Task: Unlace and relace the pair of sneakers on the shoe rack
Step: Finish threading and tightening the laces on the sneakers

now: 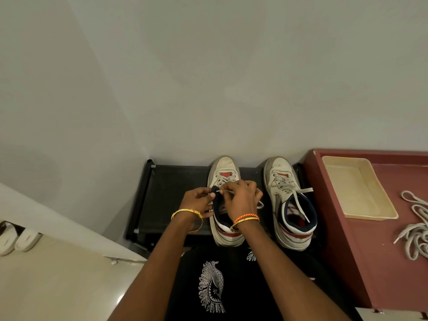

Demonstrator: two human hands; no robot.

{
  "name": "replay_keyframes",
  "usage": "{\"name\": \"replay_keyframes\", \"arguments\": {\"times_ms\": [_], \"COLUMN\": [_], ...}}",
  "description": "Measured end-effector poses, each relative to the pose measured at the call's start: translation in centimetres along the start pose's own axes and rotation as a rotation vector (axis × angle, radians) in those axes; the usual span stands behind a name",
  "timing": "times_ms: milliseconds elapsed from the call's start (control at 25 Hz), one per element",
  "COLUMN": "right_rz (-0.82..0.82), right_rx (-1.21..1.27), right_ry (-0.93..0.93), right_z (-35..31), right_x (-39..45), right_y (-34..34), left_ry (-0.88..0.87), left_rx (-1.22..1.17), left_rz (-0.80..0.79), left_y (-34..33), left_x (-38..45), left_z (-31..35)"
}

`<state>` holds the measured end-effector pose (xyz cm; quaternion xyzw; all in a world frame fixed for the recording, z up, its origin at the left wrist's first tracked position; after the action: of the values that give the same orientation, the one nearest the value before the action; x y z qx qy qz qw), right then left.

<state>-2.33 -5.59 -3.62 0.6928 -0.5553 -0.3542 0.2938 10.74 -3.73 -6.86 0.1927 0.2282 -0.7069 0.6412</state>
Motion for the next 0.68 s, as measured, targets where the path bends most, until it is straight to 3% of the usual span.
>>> {"name": "replay_keyframes", "arguments": {"times_ms": [360,520,680], "right_rz": [0.007,0.072,0.117], "right_rx": [0.226,0.078,0.048], "right_ry": [-0.076,-0.049,-0.284], "right_z": [0.9,0.4,2.3], "right_x": [0.9,-0.3,-3.3], "right_y": [-1.5,-0.2,0.4], "left_ry": [-0.018,-0.039,-0.086], "left_rx": [0.102,0.179,0.236], "left_rz": [0.012,0.124,0.299], "left_y": [0.4,0.9,1.6], "left_x": [0.5,1.1,-0.1], "left_z": [0.5,1.2,3.5]}}
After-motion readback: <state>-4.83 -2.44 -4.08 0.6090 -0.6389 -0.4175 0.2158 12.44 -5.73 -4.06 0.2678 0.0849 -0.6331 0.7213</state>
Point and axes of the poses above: each hand's wrist, its own x-axis towards the middle knuckle, its own y-axis out of the back of the hand, z = x × y, the point moved 6 cm from there along x, towards the middle knuckle, and after that the axes turned 15 degrees about -z, right-handed, at the moved point
